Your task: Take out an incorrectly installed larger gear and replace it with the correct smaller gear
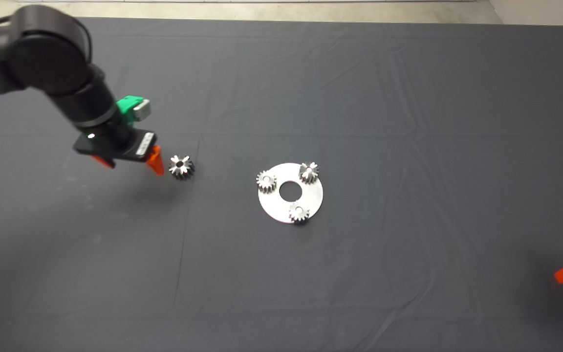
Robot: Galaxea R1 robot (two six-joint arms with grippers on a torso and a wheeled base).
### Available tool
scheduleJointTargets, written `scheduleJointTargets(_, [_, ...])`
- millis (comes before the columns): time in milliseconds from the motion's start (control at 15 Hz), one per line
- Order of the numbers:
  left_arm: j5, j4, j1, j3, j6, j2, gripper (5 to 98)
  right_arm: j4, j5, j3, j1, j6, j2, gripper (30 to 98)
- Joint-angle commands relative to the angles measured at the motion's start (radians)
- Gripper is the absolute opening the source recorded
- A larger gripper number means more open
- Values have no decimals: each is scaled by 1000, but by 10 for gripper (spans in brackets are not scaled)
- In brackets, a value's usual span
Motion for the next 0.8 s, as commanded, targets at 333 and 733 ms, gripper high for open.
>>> scheduleJointTargets(333, [46,-19,-17,489,-58,-390,843,-20,-97,135,12,-103,-258,886])
scheduleJointTargets(733, [37,-52,-17,663,-289,-337,843,13,-58,137,10,148,71,886])
